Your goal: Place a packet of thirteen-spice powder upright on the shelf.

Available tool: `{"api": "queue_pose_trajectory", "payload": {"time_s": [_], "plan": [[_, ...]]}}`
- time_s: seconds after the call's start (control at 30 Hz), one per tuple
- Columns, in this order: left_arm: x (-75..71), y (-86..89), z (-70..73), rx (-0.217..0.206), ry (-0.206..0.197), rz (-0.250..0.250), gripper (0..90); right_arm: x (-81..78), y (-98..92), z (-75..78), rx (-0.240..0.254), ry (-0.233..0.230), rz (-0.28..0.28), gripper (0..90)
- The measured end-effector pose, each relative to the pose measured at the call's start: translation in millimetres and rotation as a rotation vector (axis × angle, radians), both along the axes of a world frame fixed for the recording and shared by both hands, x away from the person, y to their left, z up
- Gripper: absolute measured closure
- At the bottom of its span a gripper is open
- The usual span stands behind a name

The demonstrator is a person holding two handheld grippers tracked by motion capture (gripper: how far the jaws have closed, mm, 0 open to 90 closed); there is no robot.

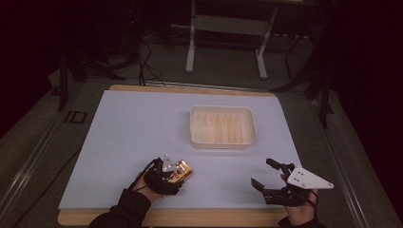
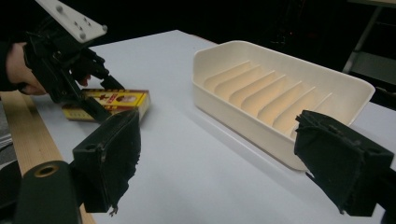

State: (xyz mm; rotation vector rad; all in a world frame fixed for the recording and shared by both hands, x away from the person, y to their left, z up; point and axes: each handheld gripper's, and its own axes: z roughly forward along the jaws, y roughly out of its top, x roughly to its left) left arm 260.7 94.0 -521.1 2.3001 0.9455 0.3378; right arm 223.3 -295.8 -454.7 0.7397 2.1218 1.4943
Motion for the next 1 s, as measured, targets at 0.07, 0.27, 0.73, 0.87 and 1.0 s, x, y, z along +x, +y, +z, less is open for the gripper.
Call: {"api": "queue_pose_trajectory", "payload": {"time_s": [0.07, 0.27, 0.73, 0.87, 1.0], "plan": [[-2.0, -0.7, 3.6, -0.024, -0.027, -0.005, 32.7, -0.1, 0.4, -0.2, 0.000, 0.001, -0.001, 14.7], [-6.7, -0.1, 13.4, -0.103, -0.106, 0.004, 32.7, -0.2, 1.1, -0.3, -0.002, 0.002, -0.001, 14.7], [-14.8, 1.6, 34.1, -0.261, -0.213, 0.009, 32.8, 0.2, 2.0, -0.3, -0.008, -0.002, -0.007, 15.1], [-19.0, 0.3, 40.9, -0.305, -0.249, 0.004, 32.9, -1.6, 2.9, 0.6, -0.020, -0.006, -0.020, 15.1], [-21.9, 1.5, 44.7, -0.342, -0.268, 0.009, 32.8, -2.8, 4.9, 0.6, -0.025, 0.004, -0.015, 15.0]]}}
